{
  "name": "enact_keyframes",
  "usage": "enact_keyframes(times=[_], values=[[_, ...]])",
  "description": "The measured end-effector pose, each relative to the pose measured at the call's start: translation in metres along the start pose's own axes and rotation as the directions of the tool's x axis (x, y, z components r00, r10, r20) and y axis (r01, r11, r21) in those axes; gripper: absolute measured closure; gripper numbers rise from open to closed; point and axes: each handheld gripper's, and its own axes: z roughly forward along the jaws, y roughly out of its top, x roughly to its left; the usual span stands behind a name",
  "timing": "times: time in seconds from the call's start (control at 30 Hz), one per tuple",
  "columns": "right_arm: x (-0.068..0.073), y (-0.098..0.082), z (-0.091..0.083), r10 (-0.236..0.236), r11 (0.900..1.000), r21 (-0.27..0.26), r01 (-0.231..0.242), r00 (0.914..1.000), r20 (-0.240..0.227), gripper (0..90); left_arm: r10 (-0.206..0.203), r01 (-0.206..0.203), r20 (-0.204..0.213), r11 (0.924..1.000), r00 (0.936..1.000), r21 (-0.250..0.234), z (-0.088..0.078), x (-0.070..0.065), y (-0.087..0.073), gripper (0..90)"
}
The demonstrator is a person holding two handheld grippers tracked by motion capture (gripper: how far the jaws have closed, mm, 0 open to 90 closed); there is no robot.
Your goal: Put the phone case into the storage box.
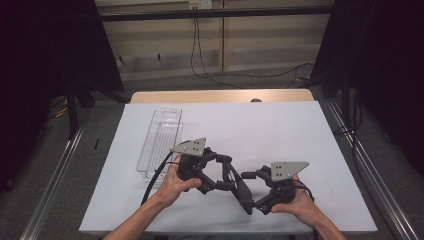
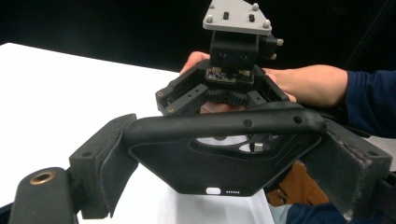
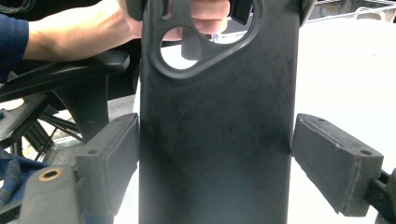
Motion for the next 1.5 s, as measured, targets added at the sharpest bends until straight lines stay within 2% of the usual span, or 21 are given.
enact_keyframes(times=[0.2,0.37,0.43,0.57,0.67,0.8,0.87,0.93,1.03,1.13,1.17,1.2,1.23,1.27,1.33,1.43,1.5], values=[[-0.001,0.0,0.0,0.013,1.0,-0.008,-0.013,0.9998,0.013,9.4,-0.013,0.013,-0.044,0.9998,0.9989,-0.014,-0.006,-0.001,0.005,14.2],[-0.002,0.0,-0.003,0.038,0.999,-0.028,-0.036,0.9969,0.07,1.1,-0.022,0.021,-0.093,0.9997,0.9954,-0.012,-0.012,-0.001,0.007,14.2],[-0.003,0.0,-0.004,0.047,0.998,-0.039,-0.044,0.9951,0.087,1.3,-0.024,0.023,-0.112,0.9997,0.9934,-0.012,-0.013,-0.001,0.007,14.2],[-0.004,0.0,-0.007,0.071,0.996,-0.059,-0.063,0.9866,0.146,0.2,-0.032,0.03,-0.13,0.9994,0.9911,-0.017,-0.016,-0.001,0.008,14.2],[-0.005,0.0,-0.01,0.088,0.995,-0.071,-0.076,0.9811,0.173,0.0,-0.036,0.033,-0.146,0.9993,0.9886,-0.019,-0.019,-0.001,0.008,14.2],[-0.006,-0.001,-0.012,0.116,0.992,-0.071,-0.103,0.9681,0.222,0.2,-0.042,0.038,-0.164,0.9989,0.9856,-0.027,-0.022,-0.001,0.009,14.2],[-0.007,-0.001,-0.012,0.121,0.992,-0.067,-0.109,0.9649,0.233,0.7,-0.043,0.039,-0.171,0.9988,0.9843,-0.029,-0.024,-0.001,0.01,14.2],[-0.007,-0.001,-0.013,0.128,0.991,-0.072,-0.115,0.9654,0.227,0.4,-0.045,0.04,-0.179,0.9986,0.9828,-0.034,-0.026,-0.002,0.01,14.2],[-0.006,-0.001,-0.013,0.125,0.992,-0.066,-0.112,0.9561,0.265,0.5,-0.055,0.048,-0.199,0.998,0.9785,-0.041,-0.028,-0.002,0.009,14.2],[-0.006,-0.002,-0.014,0.145,0.989,-0.071,-0.13,0.9428,0.3,0.6,-0.065,0.058,-0.216,0.9976,0.9742,-0.038,-0.03,-0.002,0.008,14.2],[-0.006,-0.002,-0.015,0.138,0.99,-0.07,-0.122,0.9389,0.315,0.1,-0.067,0.06,-0.221,0.9974,0.9729,-0.04,-0.031,-0.002,0.008,14.2],[-0.006,-0.002,-0.015,0.13,0.991,-0.067,-0.114,0.9288,0.347,0.2,-0.067,0.059,-0.229,0.9974,0.9712,-0.042,-0.032,-0.002,0.008,14.2],[-0.005,-0.001,-0.016,0.125,0.992,-0.063,-0.11,0.9226,0.365,0.5,-0.069,0.06,-0.233,0.9972,0.97,-0.044,-0.033,-0.002,0.008,14.2],[-0.005,-0.001,-0.016,0.122,0.992,-0.061,-0.107,0.9208,0.371,0.4,-0.069,0.06,-0.238,0.9972,0.9688,-0.045,-0.034,-0.002,0.009,14.2],[-0.005,-0.002,-0.017,0.129,0.992,-0.066,-0.112,0.9073,0.4,0.2,-0.072,0.062,-0.258,0.9971,0.9635,-0.045,-0.035,-0.003,0.01,14.2],[-0.004,-0.003,-0.018,0.129,0.991,-0.075,-0.107,0.8955,0.426,0.3,-0.072,0.061,-0.28,0.997,0.9574,-0.049,-0.037,-0.005,0.011,14.2],[-0.003,-0.003,-0.02,0.134,0.991,-0.08,-0.11,0.8917,0.432,0.5,-0.075,0.062,-0.292,0.9967,0.9534,-0.052,-0.039,-0.006,0.012,14.2]])
